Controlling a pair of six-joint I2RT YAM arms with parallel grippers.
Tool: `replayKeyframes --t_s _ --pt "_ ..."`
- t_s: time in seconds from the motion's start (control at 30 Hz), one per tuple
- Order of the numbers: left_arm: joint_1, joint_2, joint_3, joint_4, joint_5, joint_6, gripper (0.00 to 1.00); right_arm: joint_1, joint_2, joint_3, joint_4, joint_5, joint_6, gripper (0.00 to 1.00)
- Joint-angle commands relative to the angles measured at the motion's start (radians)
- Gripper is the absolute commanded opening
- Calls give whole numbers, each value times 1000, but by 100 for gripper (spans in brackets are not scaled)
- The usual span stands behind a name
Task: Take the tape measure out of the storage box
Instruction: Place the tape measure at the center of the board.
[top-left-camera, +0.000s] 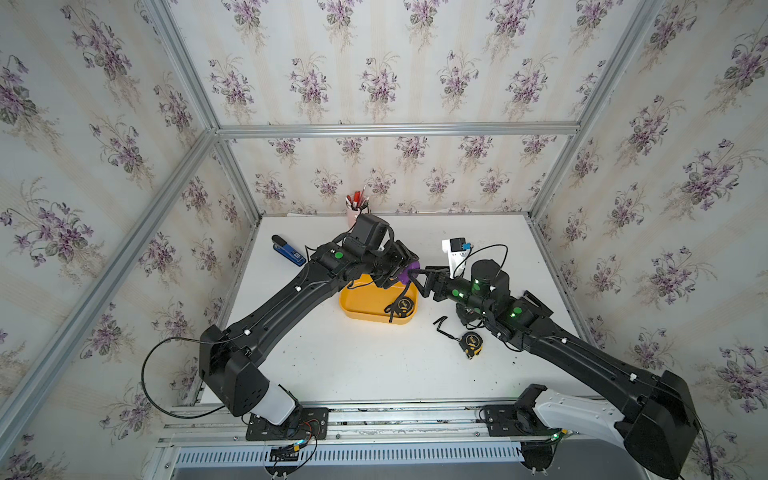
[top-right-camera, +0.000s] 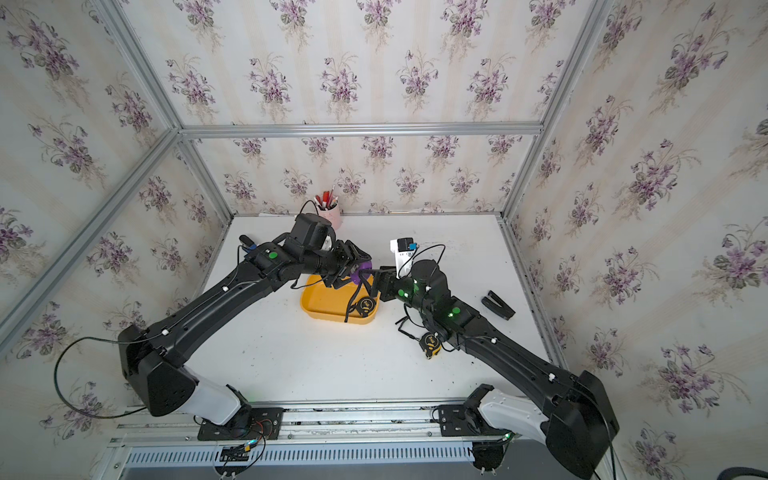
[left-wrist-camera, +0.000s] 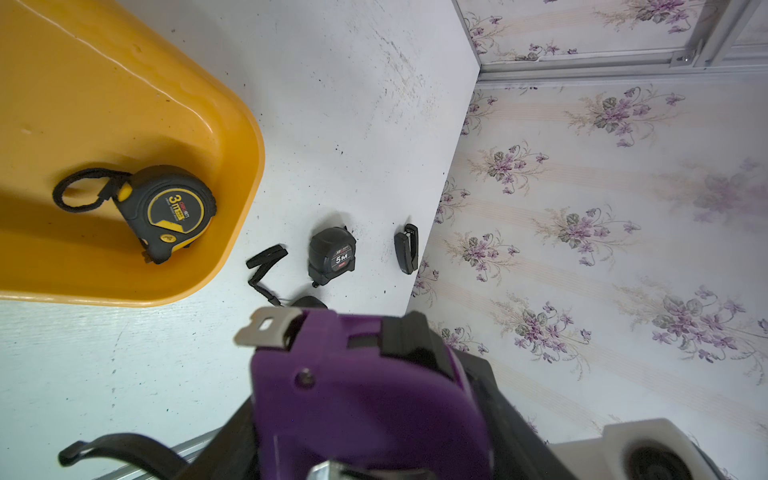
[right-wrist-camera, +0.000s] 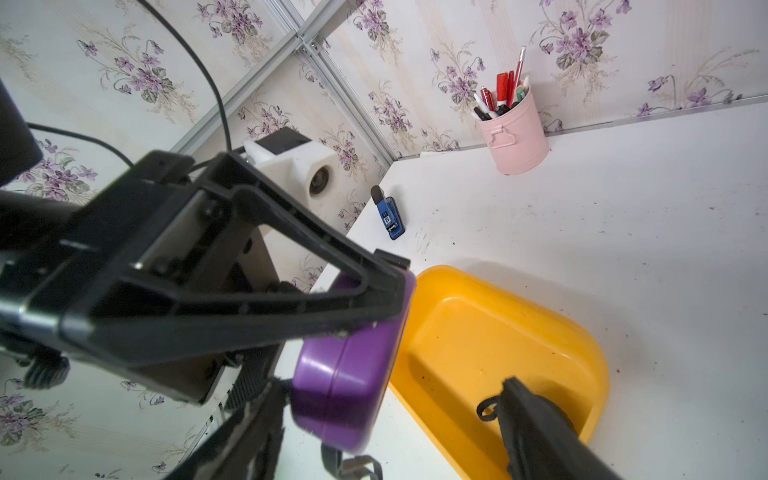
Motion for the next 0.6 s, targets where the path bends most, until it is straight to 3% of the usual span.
replayKeyframes --t_s 0.0,0.3,0.4,0.47,0.57 --pt "-2 -12 -5 65 -5 -12 38 7 27 17 69 -4 3 83" --pt "-2 -4 -8 95 9 -14 38 23 108 45 111 -23 32 80" --pt "-4 3 -6 106 16 -12 43 31 126 55 111 -22 39 65" --pt "-5 4 -6 113 18 -9 53 34 132 59 103 -16 42 49" --pt "-5 -1 -7 111 5 4 82 34 129 68 77 -2 44 33"
